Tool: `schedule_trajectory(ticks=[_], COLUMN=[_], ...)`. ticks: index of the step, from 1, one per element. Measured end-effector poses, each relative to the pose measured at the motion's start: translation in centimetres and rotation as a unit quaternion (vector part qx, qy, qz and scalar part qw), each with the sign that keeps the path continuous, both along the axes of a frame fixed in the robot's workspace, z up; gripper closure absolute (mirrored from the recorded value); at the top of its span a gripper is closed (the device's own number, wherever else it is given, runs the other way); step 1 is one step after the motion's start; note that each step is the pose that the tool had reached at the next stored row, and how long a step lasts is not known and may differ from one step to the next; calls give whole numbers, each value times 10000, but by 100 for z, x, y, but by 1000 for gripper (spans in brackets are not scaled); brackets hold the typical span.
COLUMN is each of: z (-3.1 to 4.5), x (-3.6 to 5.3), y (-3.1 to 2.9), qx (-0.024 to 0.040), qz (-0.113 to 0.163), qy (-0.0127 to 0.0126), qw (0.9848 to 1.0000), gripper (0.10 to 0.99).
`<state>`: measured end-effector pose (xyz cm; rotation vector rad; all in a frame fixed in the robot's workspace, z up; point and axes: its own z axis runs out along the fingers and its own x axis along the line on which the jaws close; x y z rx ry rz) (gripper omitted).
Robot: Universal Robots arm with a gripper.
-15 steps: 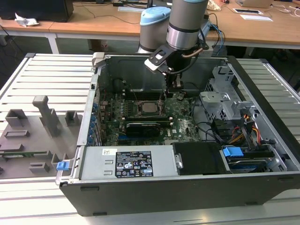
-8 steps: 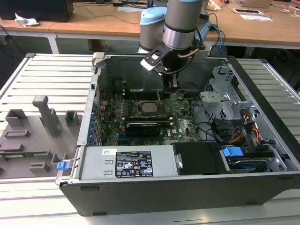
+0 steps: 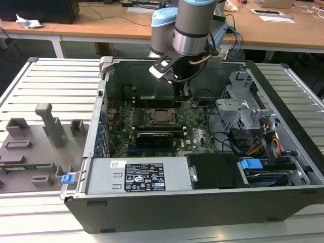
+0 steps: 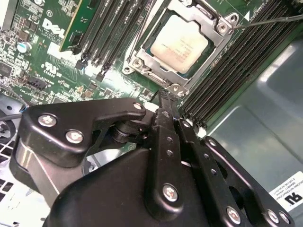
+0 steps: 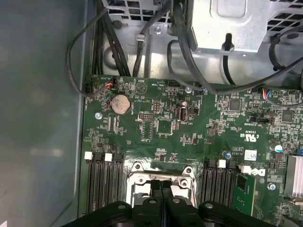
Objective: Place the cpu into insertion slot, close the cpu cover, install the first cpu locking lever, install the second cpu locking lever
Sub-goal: 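Close the cpu cover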
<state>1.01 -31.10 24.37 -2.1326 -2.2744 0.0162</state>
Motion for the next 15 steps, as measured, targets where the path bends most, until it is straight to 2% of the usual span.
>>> schedule_trajectory(ticks=[5,11,15], z=[-42,-102,-130], x=[-160,-209,-282], y=[0,0,0], qx=[0,0,1], qz=[-1,32,39], qy=[0,0,0], qw=[10000,10000,10000], gripper=[980,980,980])
